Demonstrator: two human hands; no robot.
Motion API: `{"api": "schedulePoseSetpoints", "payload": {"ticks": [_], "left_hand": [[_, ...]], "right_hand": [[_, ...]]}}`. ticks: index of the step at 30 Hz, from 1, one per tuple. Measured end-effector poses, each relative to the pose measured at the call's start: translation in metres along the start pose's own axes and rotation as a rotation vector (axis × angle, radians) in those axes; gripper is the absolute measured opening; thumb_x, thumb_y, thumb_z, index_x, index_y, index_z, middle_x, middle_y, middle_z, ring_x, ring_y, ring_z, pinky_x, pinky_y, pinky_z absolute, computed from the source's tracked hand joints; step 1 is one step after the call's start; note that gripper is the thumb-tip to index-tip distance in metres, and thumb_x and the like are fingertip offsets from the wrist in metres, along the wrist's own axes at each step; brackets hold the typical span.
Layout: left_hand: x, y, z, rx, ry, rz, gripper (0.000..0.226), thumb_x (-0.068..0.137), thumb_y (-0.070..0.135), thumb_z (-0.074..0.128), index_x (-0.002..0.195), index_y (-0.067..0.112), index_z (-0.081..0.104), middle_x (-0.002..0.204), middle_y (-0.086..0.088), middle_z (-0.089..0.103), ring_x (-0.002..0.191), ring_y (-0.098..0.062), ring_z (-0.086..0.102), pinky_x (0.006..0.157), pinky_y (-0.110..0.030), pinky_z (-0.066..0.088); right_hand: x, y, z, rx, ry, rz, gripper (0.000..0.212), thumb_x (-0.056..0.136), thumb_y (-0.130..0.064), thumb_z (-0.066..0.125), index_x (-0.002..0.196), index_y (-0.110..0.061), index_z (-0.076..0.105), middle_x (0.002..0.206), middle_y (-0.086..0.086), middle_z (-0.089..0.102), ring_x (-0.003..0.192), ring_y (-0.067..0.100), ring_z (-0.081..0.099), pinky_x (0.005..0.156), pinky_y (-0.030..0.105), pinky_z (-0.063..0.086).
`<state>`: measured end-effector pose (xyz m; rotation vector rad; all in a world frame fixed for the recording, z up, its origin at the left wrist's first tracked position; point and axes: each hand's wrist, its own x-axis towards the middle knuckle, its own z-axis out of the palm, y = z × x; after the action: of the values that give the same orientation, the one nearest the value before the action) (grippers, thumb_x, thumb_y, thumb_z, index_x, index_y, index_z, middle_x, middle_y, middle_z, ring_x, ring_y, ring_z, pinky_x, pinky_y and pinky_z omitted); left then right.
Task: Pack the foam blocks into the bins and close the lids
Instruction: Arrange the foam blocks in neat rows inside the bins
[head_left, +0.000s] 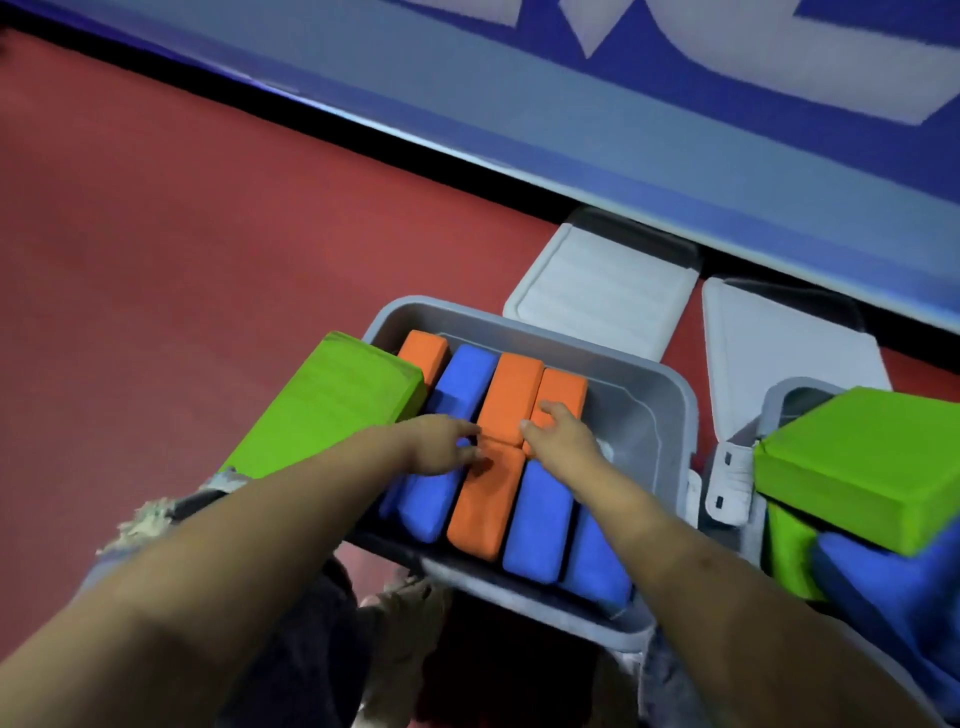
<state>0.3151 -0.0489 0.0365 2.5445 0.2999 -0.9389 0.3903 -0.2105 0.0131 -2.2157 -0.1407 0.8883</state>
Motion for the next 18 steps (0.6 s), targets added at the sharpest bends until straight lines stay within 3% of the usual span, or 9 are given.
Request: {"api": "schedulePoseSetpoints", "payload": {"ticks": [2,4,6,7,9,11,14,18], "left_hand": [[-0.031,-0.02,-0.001,-0.13,0.221,0.062,0.041,0.098,0.027,0.049,0.136,0.011,0.051,0.136,-0.013,0.053,0.126,-0.026,0.049,0.102,-0.025,0.033],[-0.057,-0.049,0.0,-0.285,0.506,0.028,0.034,0.096,0.02,0.053,0.127,0.009,0.058,0.13,-0.012,0.056,0.124,-0.026,0.05,0.102,-0.026,0.033],[-0.073,-0.078,-0.001,-0.495,0.767,-0.144,0.037,0.093,0.016,0.056,0.128,0.007,0.057,0.132,-0.015,0.054,0.125,-0.029,0.048,0.105,-0.03,0.033],[-0.078,-0.092,-0.002,-0.61,0.846,-0.285,0.042,0.091,0.018,0.056,0.131,0.007,0.053,0.134,-0.017,0.051,0.126,-0.031,0.047,0.106,-0.034,0.035],[-0.081,-0.117,0.001,-0.775,0.83,-0.607,0.055,0.089,0.027,0.055,0.139,0.007,0.044,0.14,-0.021,0.043,0.13,-0.035,0.042,0.108,-0.039,0.035],[-0.076,-0.14,0.016,-0.831,0.667,-0.805,0.066,0.086,0.037,0.055,0.14,0.003,0.038,0.141,-0.024,0.041,0.132,-0.039,0.038,0.11,-0.042,0.034],[-0.07,-0.15,0.036,-0.772,0.547,-0.854,0.07,0.082,0.047,0.052,0.133,0.002,0.042,0.135,-0.024,0.047,0.126,-0.042,0.043,0.107,-0.047,0.037],[-0.075,-0.137,0.027,-0.609,0.619,-0.878,0.061,0.087,0.053,0.049,0.129,0.01,0.048,0.134,-0.022,0.043,0.126,-0.04,0.037,0.106,-0.048,0.032]], "right_hand": [[-0.022,0.0,0.015,0.062,-0.014,0.014,0.052,0.089,-0.038,0.059,0.134,-0.017,0.045,0.105,0.009,0.064,0.084,0.021,0.055,0.068,0.029,0.048],[-0.042,0.001,0.034,0.118,-0.053,0.035,0.05,0.089,-0.039,0.059,0.133,-0.019,0.046,0.108,0.006,0.061,0.097,0.025,0.061,0.079,0.033,0.053],[-0.063,-0.004,0.054,0.171,-0.089,0.06,0.046,0.09,-0.038,0.058,0.132,-0.022,0.046,0.11,0.007,0.06,0.107,0.03,0.062,0.092,0.042,0.051],[-0.072,-0.008,0.063,0.205,-0.104,0.073,0.044,0.091,-0.036,0.057,0.132,-0.023,0.046,0.108,0.007,0.06,0.107,0.032,0.062,0.09,0.042,0.051],[-0.087,-0.017,0.08,0.263,-0.15,0.091,0.044,0.093,-0.032,0.055,0.135,-0.021,0.044,0.117,0.007,0.058,0.107,0.029,0.063,0.079,0.035,0.051],[-0.098,-0.026,0.093,0.328,-0.221,0.131,0.047,0.094,-0.034,0.053,0.138,-0.022,0.04,0.132,0.004,0.051,0.108,0.023,0.06,0.075,0.028,0.048],[-0.107,-0.035,0.104,0.453,-0.33,0.233,0.05,0.094,-0.04,0.053,0.139,-0.025,0.037,0.141,-0.002,0.043,0.12,0.018,0.048,0.092,0.038,0.044],[-0.107,-0.037,0.116,0.405,-0.37,0.265,0.059,0.094,-0.045,0.05,0.146,-0.029,0.028,0.151,-0.007,0.03,0.134,0.017,0.035,0.1,0.039,0.037]]}}
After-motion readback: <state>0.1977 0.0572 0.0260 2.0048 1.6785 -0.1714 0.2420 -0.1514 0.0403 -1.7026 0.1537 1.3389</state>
